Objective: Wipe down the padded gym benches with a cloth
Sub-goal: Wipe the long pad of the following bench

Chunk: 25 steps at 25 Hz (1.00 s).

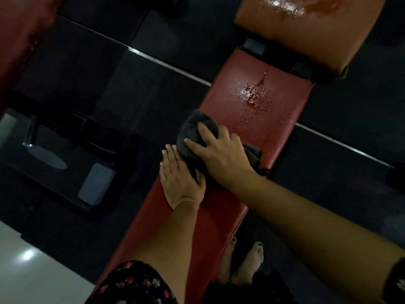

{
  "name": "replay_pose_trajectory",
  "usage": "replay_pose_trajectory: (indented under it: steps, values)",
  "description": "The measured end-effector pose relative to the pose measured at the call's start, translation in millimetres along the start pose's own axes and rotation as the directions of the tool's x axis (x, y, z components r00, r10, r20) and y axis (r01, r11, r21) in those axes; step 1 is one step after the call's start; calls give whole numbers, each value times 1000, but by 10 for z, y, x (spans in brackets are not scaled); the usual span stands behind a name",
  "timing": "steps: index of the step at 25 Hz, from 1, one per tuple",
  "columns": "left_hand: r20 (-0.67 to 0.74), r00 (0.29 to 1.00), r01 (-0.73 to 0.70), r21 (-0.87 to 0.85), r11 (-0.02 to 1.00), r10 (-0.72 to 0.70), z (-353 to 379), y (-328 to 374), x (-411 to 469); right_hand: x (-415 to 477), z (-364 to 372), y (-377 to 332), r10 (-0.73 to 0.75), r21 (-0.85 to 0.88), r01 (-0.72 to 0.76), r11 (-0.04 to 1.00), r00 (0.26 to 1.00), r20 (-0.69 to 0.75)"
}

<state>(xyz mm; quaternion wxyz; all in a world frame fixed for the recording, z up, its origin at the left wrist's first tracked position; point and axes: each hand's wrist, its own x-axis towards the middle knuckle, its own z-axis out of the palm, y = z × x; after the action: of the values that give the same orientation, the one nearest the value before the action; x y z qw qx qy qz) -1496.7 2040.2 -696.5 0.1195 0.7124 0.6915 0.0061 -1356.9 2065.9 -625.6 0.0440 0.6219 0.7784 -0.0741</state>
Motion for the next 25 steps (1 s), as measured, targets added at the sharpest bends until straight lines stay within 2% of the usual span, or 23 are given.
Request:
replay_pose_trajectory:
  steps: [3, 8, 12, 17, 19, 22, 25]
  values:
    - [-3, 1000, 2, -20, 1000, -2, -4, 19, 8, -579, 152, 272, 99, 52, -99, 994, 995, 3]
    - [-9, 1000, 5, -45, 999, -5, -23, 36, 9, -1250, 235, 873, 169, 34, -170, 985, 985, 18]
    - [-19, 1000, 9, -50, 999, -10, -59, 88, 11, -1140, 192, 1033, 243, 53, -244, 968, 970, 29]
    - [-27, 1000, 7, -28, 1000, -8, -28, 79, 6, -715, 98, 997, 255, 77, -256, 964, 967, 24]
    - [-44, 999, 8, -29, 1000, -9, -14, 81, 0, -479, 16, 931, 237, 106, -234, 966, 971, -17]
    - [-32, 999, 5, -18, 1000, -6, -5, 54, -7, -10, -19, 641, 76, 80, -71, 994, 995, -62]
    - [3, 999, 50, -32, 998, -50, -14, 67, 6, 298, 60, 380, -50, 60, 67, 996, 967, -249]
